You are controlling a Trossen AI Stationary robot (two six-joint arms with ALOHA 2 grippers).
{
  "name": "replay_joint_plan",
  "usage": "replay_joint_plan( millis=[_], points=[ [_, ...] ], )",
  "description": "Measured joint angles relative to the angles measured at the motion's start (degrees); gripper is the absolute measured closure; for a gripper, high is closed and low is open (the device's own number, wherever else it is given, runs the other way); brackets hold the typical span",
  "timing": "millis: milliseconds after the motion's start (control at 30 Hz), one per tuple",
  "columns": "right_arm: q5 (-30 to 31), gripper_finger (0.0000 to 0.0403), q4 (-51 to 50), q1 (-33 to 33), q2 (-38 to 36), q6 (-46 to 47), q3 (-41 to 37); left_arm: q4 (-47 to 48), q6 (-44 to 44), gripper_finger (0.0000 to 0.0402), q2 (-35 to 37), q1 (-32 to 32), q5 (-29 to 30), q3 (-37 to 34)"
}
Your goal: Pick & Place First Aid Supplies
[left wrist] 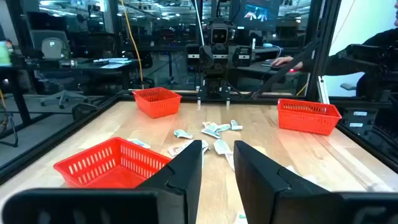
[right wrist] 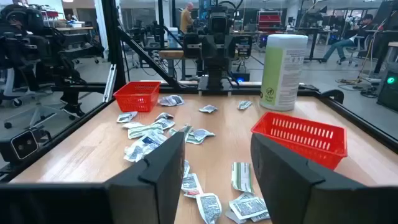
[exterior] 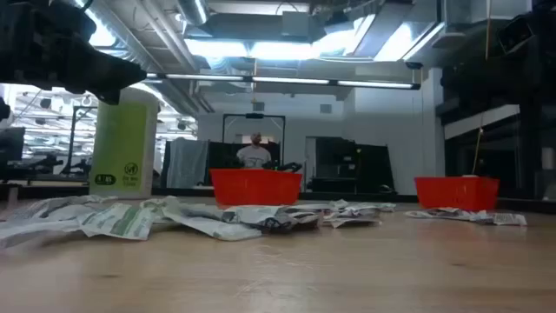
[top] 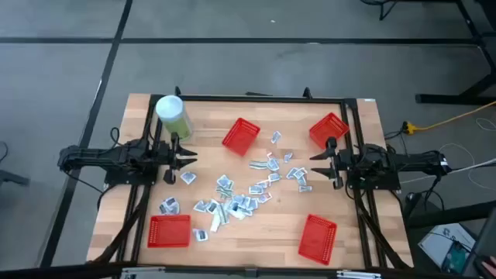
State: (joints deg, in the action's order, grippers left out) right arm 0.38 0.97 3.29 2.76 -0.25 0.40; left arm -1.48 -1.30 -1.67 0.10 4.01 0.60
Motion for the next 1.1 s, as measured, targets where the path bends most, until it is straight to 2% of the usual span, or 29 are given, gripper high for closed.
replay_joint_plan(
  millis=[1100],
  points=[
    [0.01,0.0219,0.01,0.0,0.87,-0.01,-0.02,0.02,0.0,0.0313,0.0,0.0,0.0,0.0]
  ],
)
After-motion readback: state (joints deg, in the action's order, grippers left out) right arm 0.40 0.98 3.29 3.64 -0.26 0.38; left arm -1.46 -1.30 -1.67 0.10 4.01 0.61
